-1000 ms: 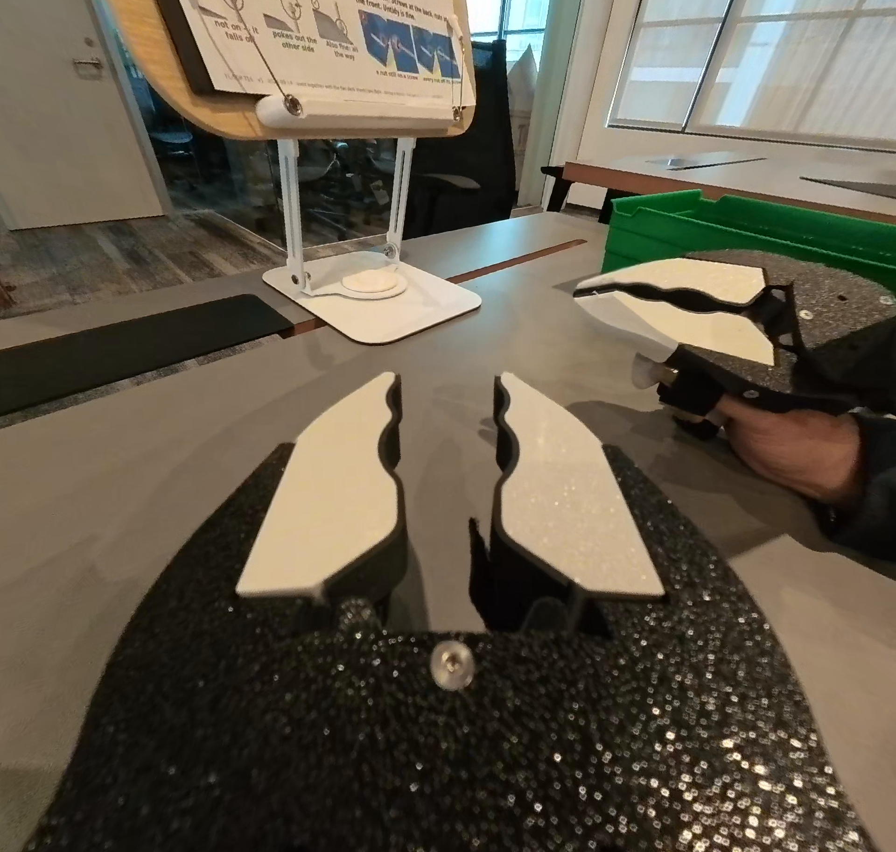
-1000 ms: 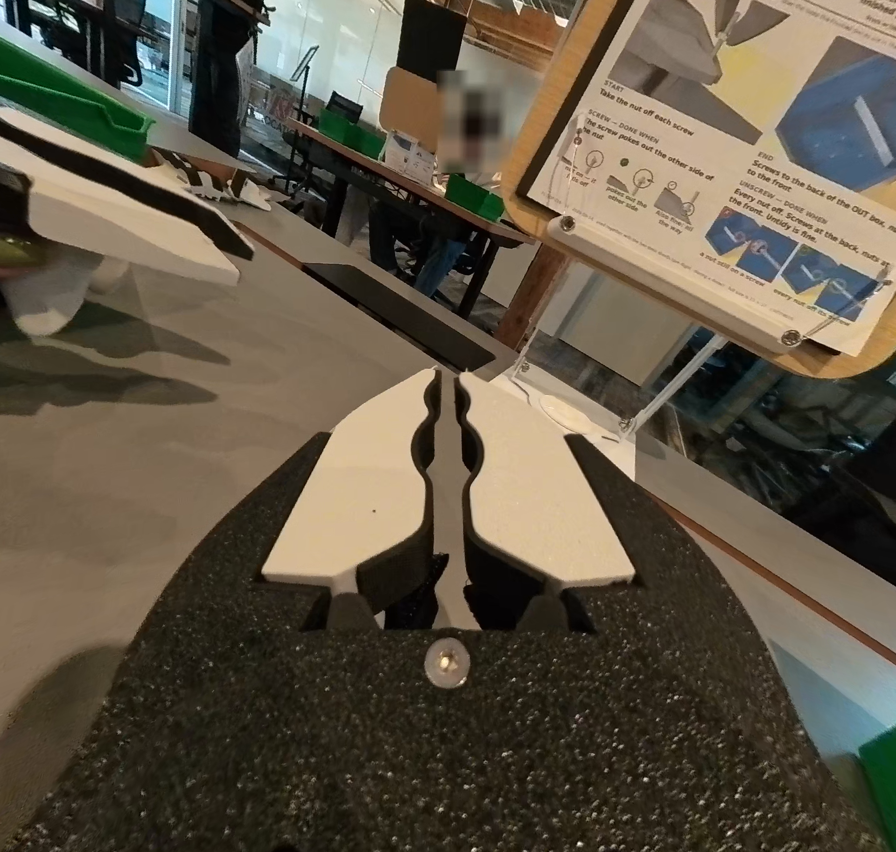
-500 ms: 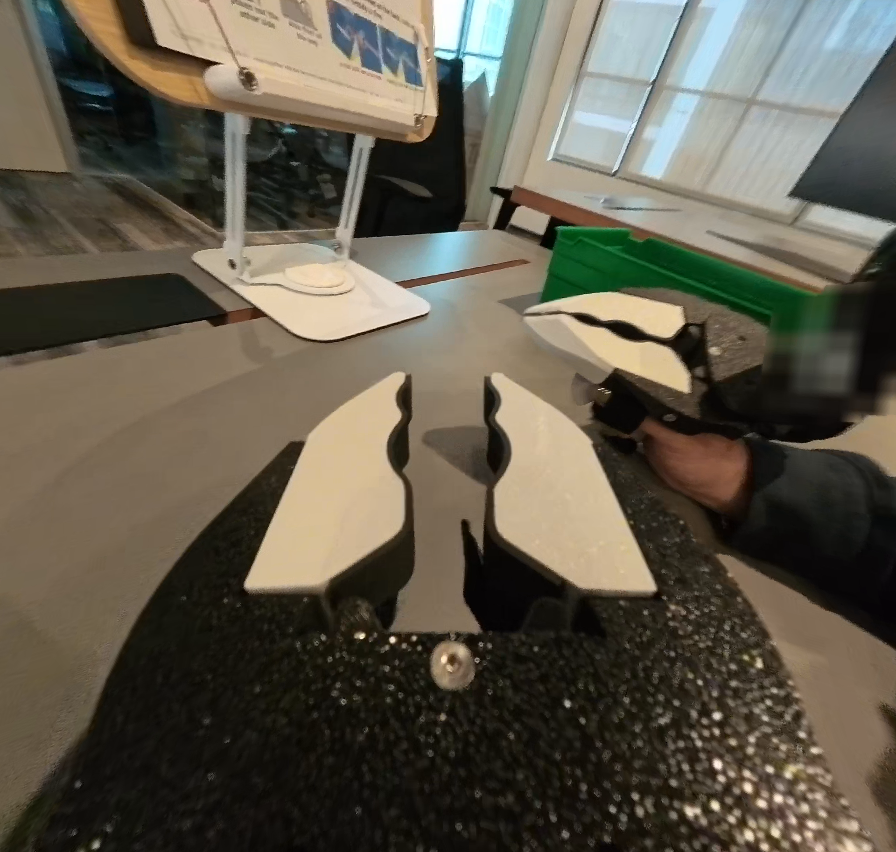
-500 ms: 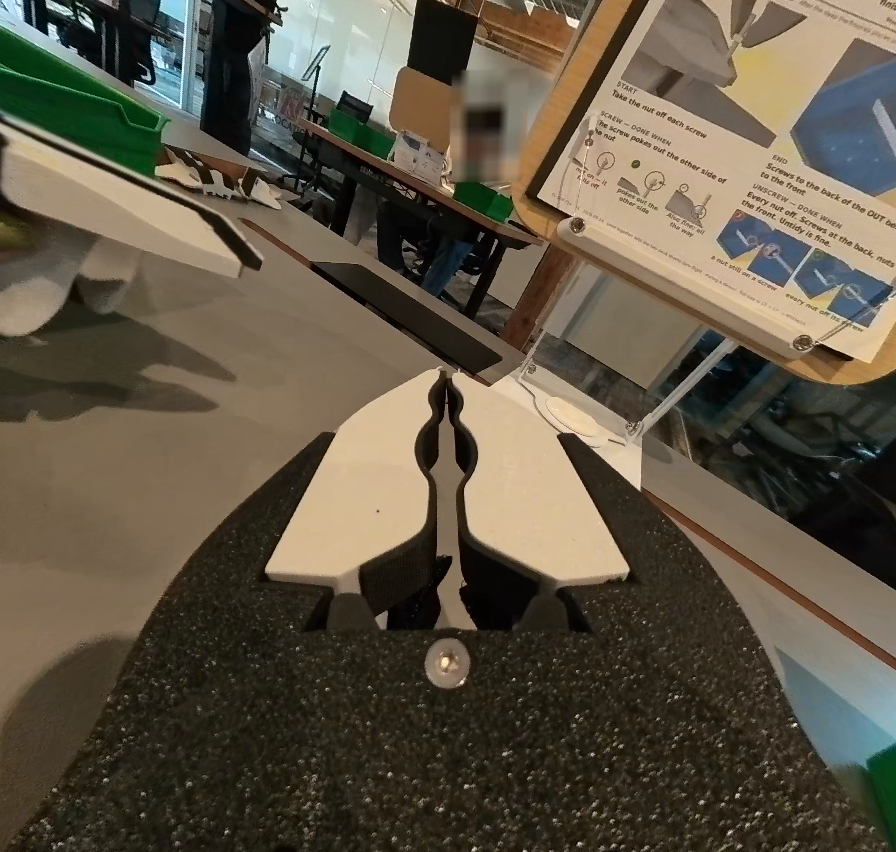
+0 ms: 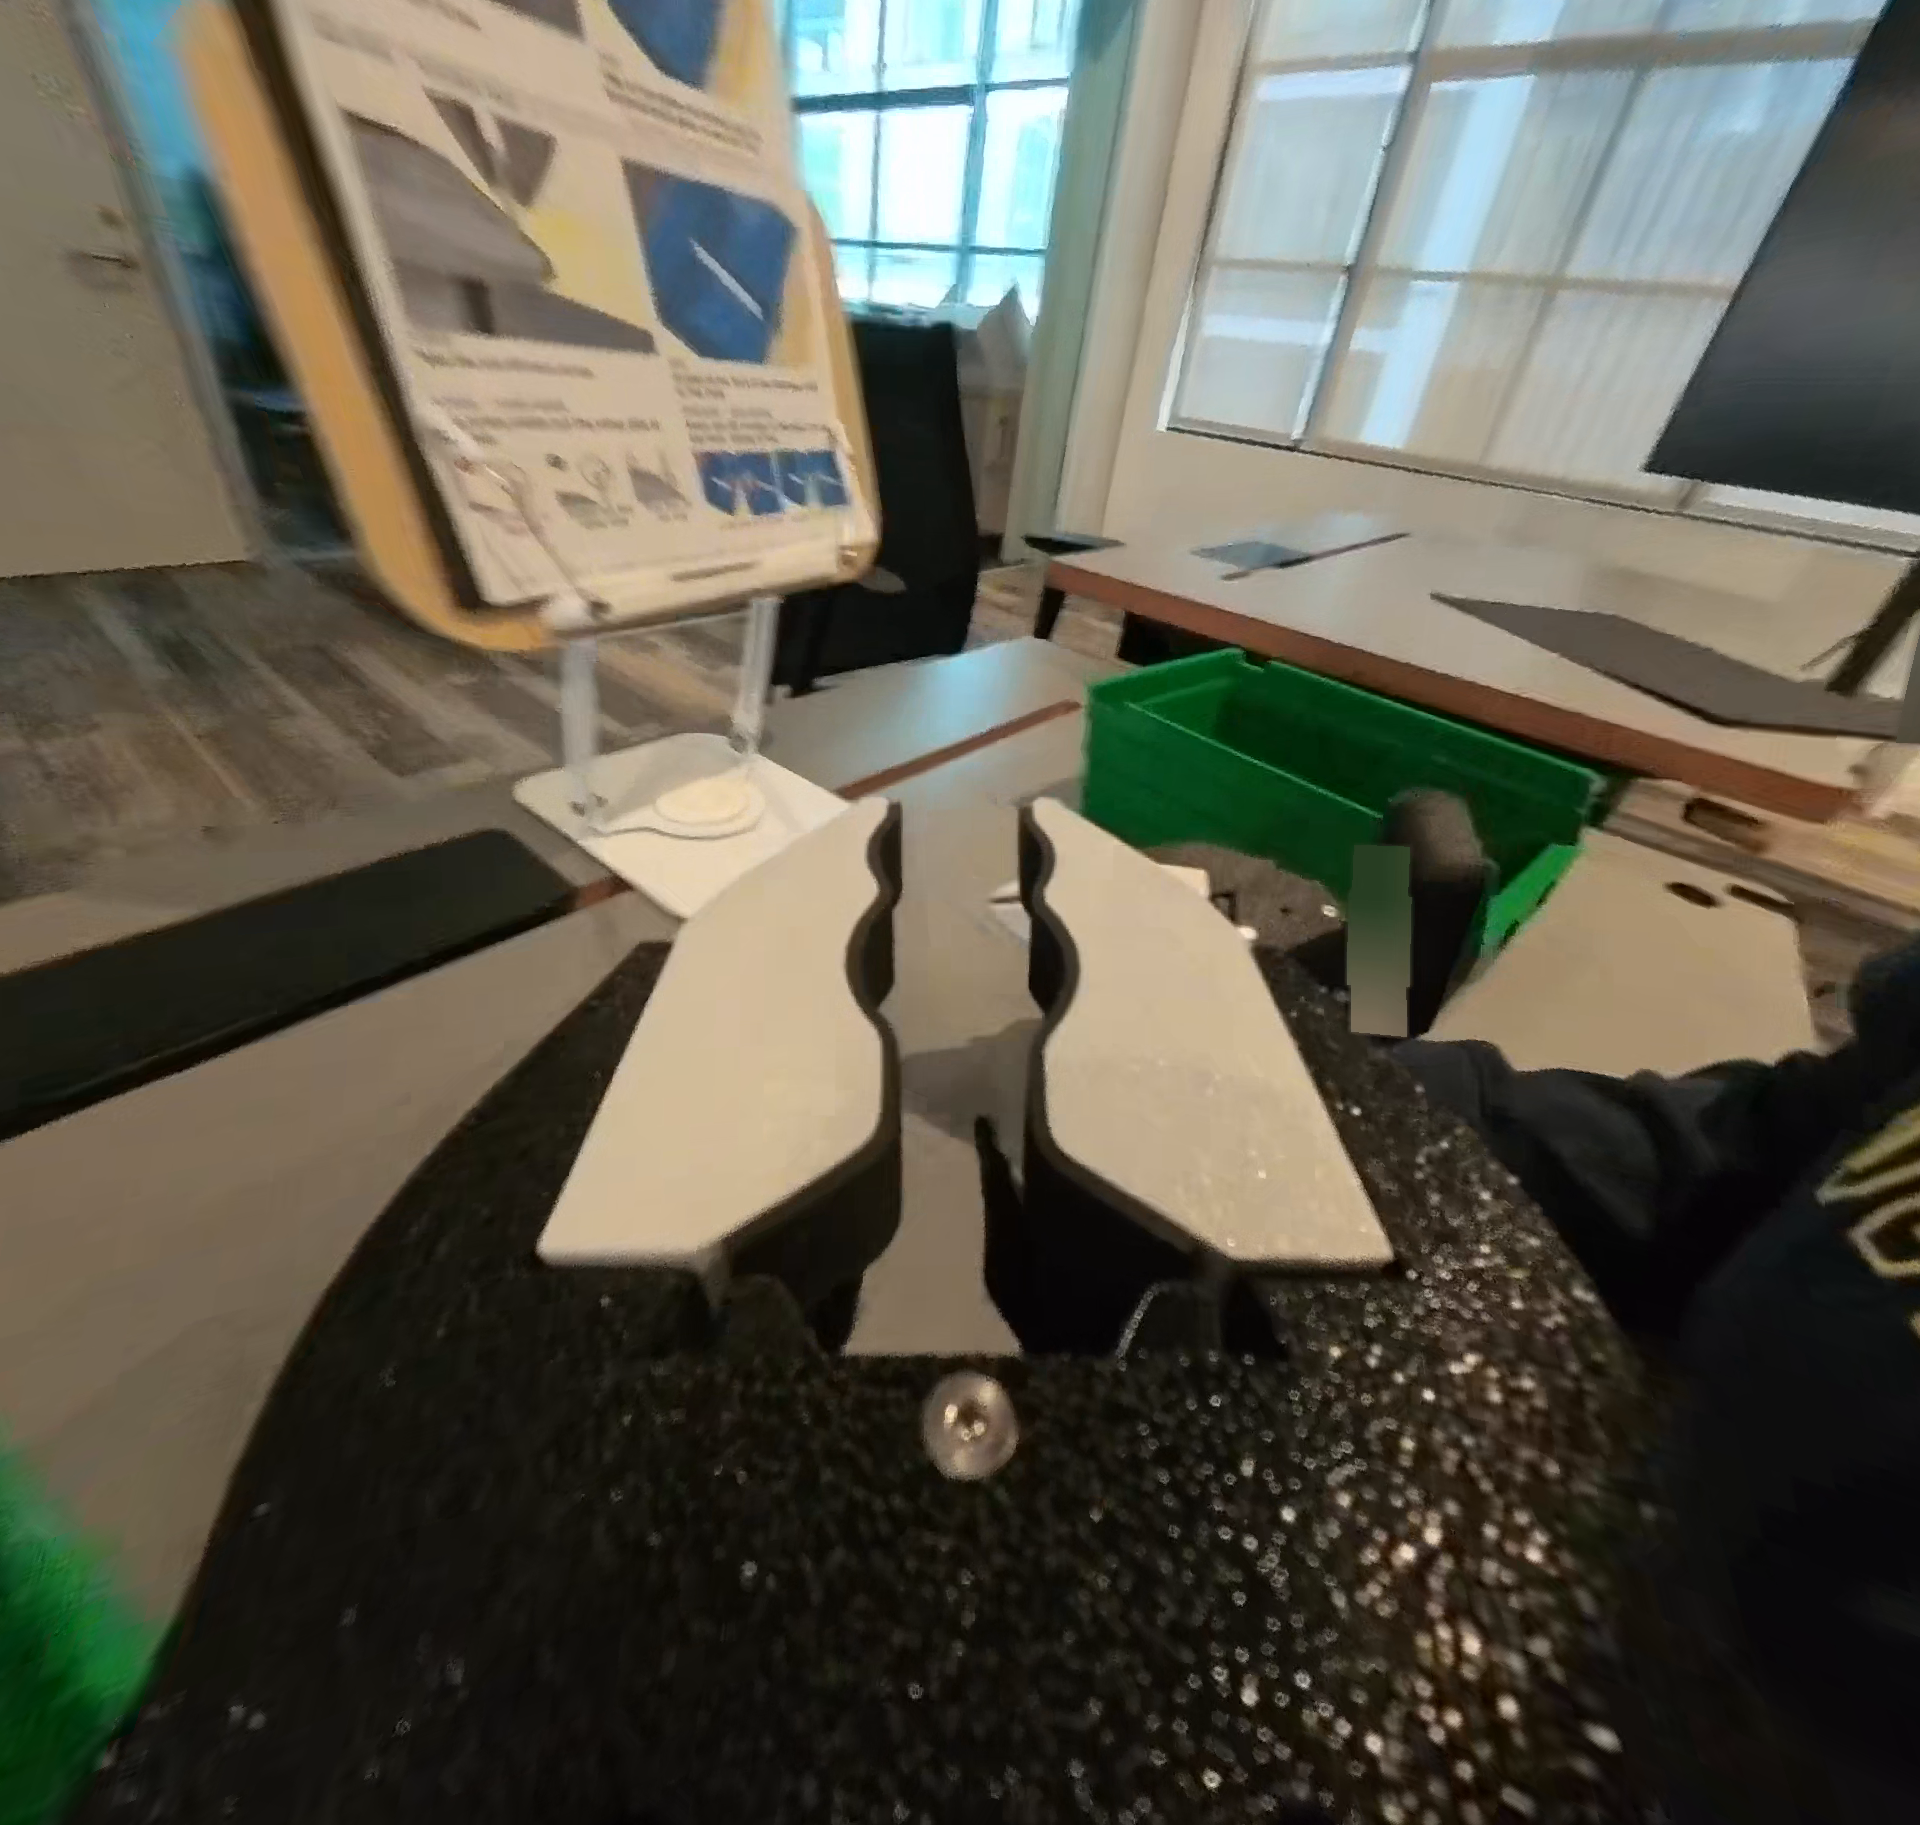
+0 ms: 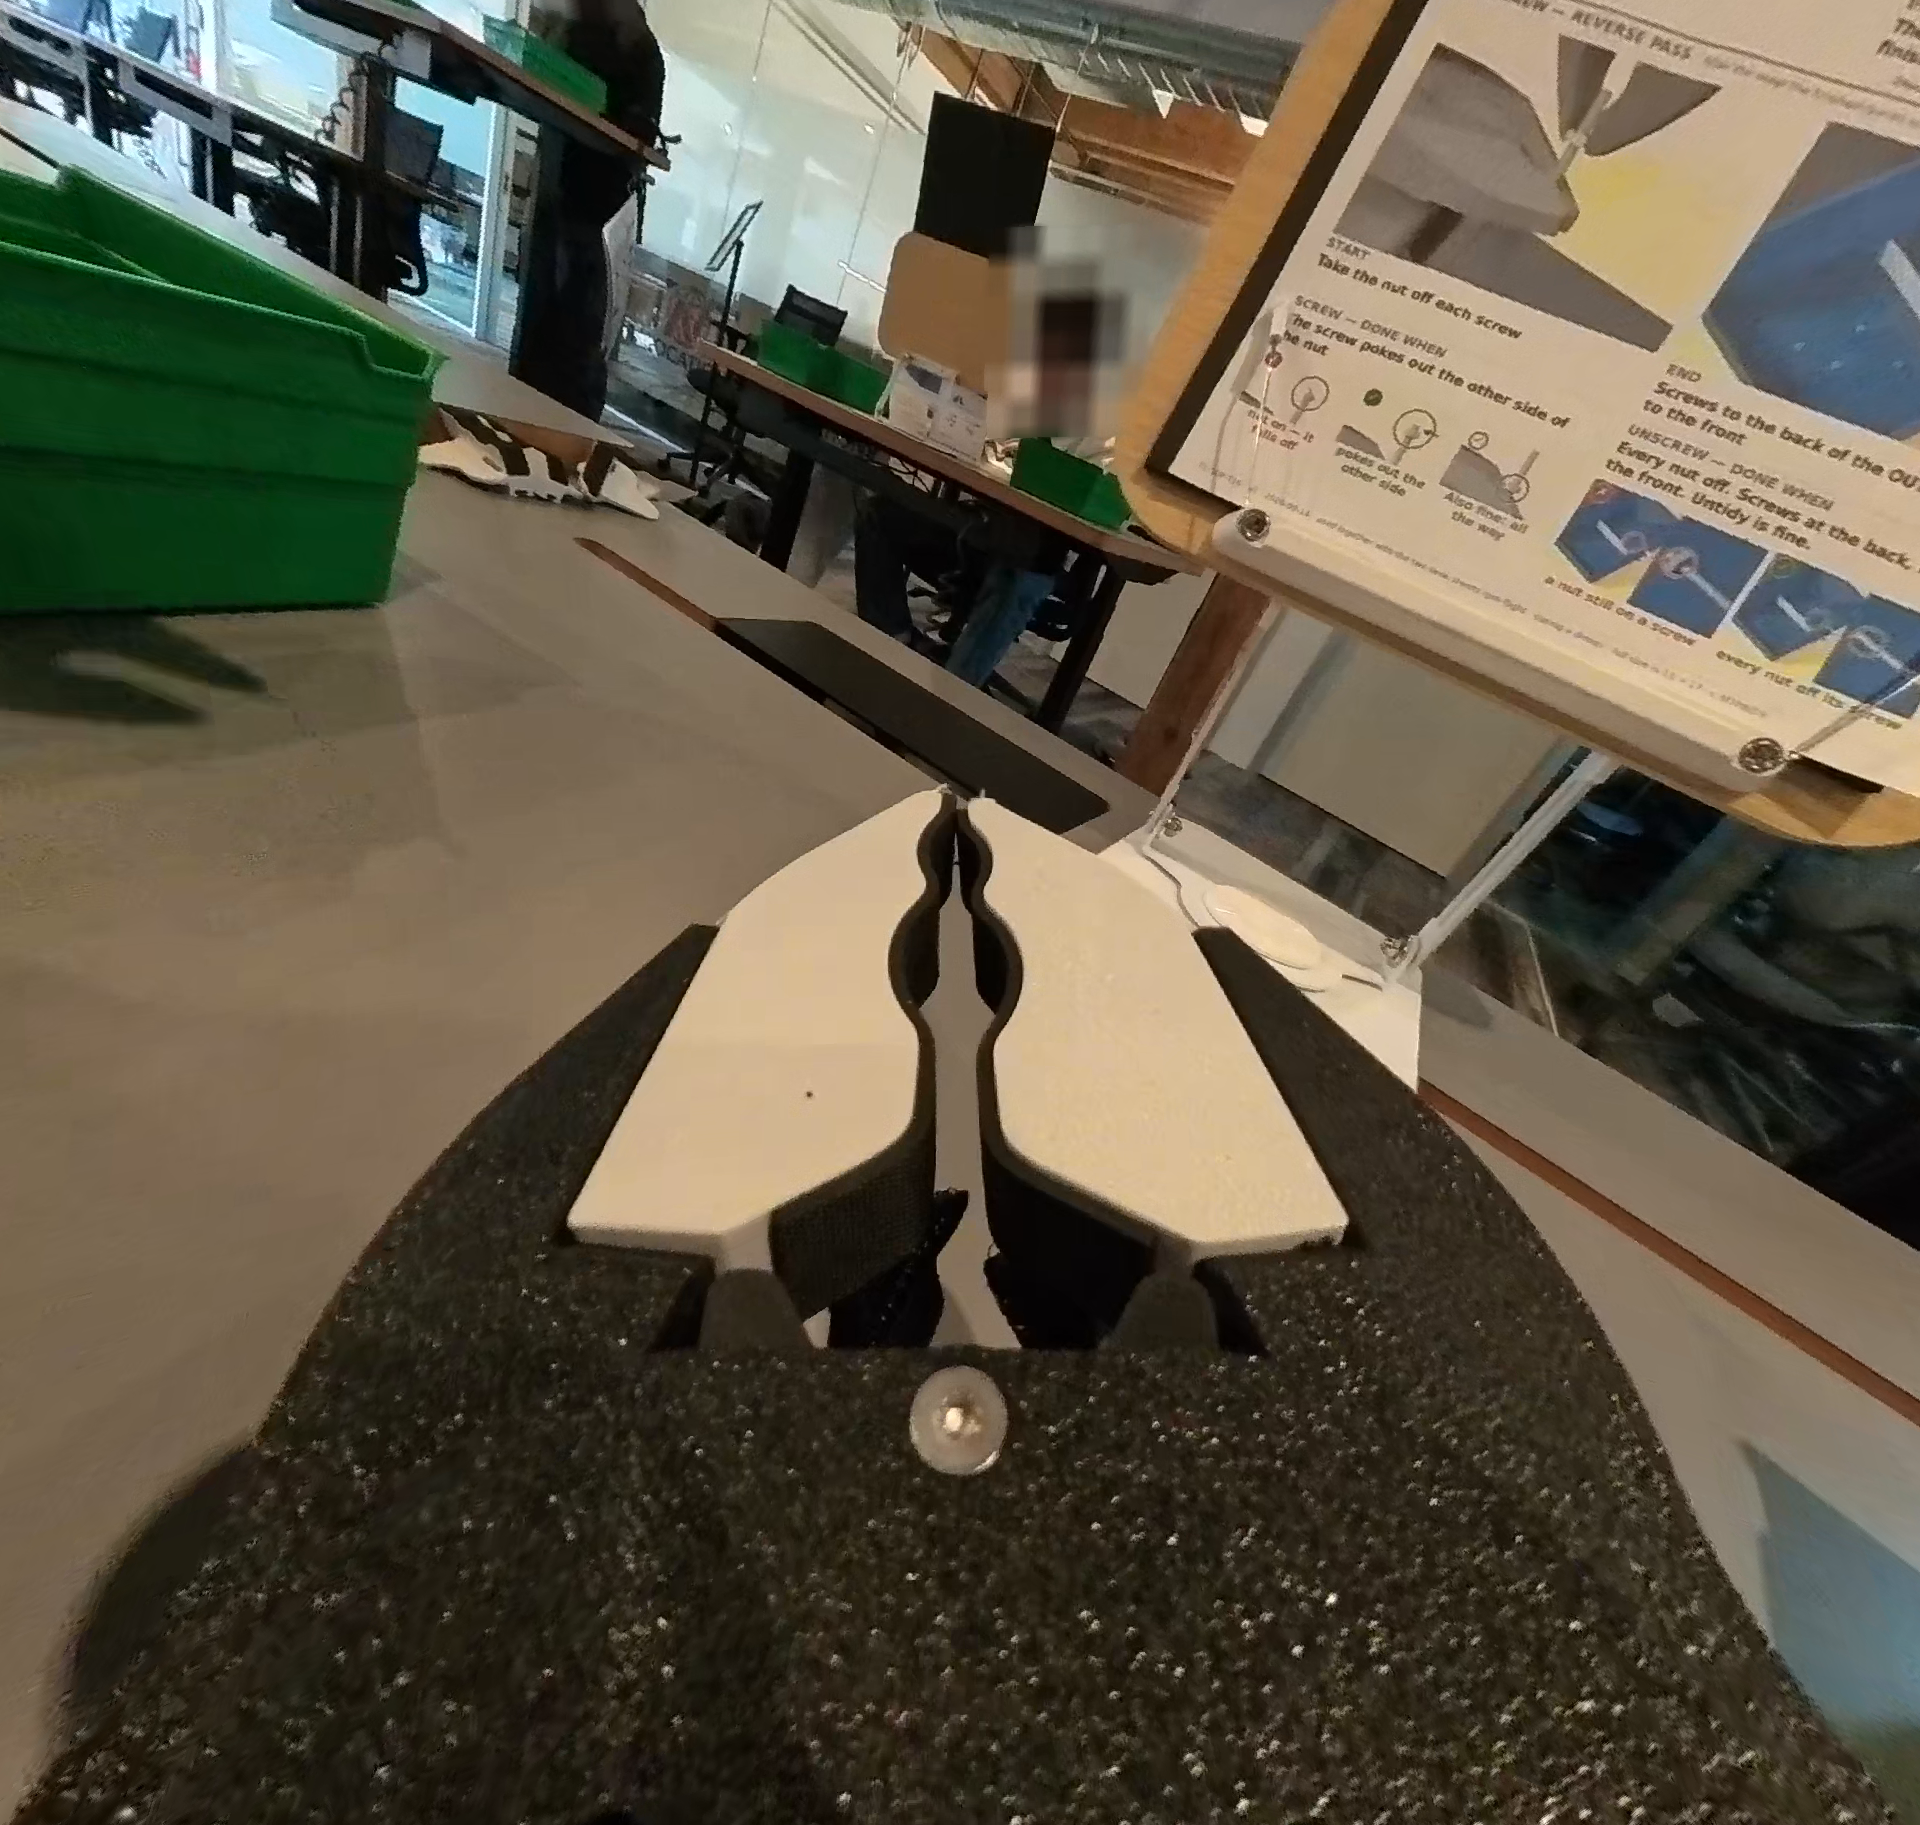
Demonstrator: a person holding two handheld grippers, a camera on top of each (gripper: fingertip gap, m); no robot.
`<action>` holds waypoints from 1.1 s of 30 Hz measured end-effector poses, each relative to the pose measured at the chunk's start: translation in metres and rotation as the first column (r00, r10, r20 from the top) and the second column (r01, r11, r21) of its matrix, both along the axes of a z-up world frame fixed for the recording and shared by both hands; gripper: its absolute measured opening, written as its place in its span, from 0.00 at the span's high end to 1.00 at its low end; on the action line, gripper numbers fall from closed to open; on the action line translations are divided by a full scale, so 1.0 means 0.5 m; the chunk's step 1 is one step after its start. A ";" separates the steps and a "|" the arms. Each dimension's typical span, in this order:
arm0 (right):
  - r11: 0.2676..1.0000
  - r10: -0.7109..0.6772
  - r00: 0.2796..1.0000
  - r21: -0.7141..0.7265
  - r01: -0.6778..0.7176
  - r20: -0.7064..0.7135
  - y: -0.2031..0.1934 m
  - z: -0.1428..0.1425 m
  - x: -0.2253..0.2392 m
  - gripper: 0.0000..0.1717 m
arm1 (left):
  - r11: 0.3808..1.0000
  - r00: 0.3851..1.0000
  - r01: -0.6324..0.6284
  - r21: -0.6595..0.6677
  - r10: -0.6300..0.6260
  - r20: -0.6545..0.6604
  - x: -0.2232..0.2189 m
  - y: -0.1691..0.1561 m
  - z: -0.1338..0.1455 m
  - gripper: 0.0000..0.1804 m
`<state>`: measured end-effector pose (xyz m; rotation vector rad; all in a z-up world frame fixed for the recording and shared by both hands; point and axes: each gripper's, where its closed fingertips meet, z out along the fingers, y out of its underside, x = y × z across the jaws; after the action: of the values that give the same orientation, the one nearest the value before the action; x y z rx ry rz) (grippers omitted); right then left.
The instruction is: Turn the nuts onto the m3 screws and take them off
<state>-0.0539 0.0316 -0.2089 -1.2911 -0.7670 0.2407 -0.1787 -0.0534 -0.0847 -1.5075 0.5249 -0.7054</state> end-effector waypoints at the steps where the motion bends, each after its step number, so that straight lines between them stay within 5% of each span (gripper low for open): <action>1: 1.000 0.002 1.000 0.000 -0.002 -0.003 -0.001 0.001 0.000 1.00 | 0.999 0.999 -0.038 0.006 0.039 -0.023 -0.039 -0.005 0.018 0.88; 4: 1.000 0.002 0.999 -0.007 -0.003 -0.036 -0.001 0.005 0.006 1.00 | 0.985 0.965 -0.168 0.035 0.172 -0.198 -0.172 -0.003 0.033 0.88; 6: 1.000 0.001 0.998 -0.013 -0.002 -0.059 0.000 0.009 0.011 1.00 | 0.977 0.889 -0.209 0.033 0.204 -0.409 -0.261 0.019 -0.004 0.89; 9: 1.000 0.003 0.998 -0.020 -0.004 -0.068 0.001 0.009 0.012 1.00 | 0.987 0.699 -0.146 -0.072 0.052 -0.713 -0.358 0.047 -0.113 0.92; 12: 1.000 0.006 0.998 -0.017 -0.007 -0.061 -0.001 0.009 0.010 1.00 | 0.966 0.519 -0.016 -0.259 -0.214 -0.828 -0.394 0.052 -0.216 0.91; 17: 1.000 0.010 0.998 -0.020 -0.011 -0.065 -0.001 0.009 0.011 1.00 | 0.866 0.327 0.022 -0.499 -0.478 -0.815 -0.425 0.071 -0.314 0.89; 24: 1.000 0.019 0.999 -0.023 -0.020 -0.047 -0.002 0.005 0.006 1.00 | 0.781 0.059 -0.037 -0.624 -0.622 -0.781 -0.472 0.079 -0.417 0.87; 27: 0.999 0.021 0.999 -0.024 -0.022 -0.044 -0.002 0.004 0.005 1.00 | 0.791 0.005 -0.048 -0.610 -0.611 -0.792 -0.481 0.090 -0.433 0.86; 33: 0.999 0.023 0.999 -0.027 -0.024 -0.039 -0.002 0.003 0.003 1.00 | 0.772 -0.004 -0.050 -0.633 -0.634 -0.773 -0.480 0.098 -0.451 0.85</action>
<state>-0.0522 0.0308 -0.2074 -1.3006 -0.7485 0.2952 -0.4187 -0.0042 -0.3100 -2.3299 2.0099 0.1244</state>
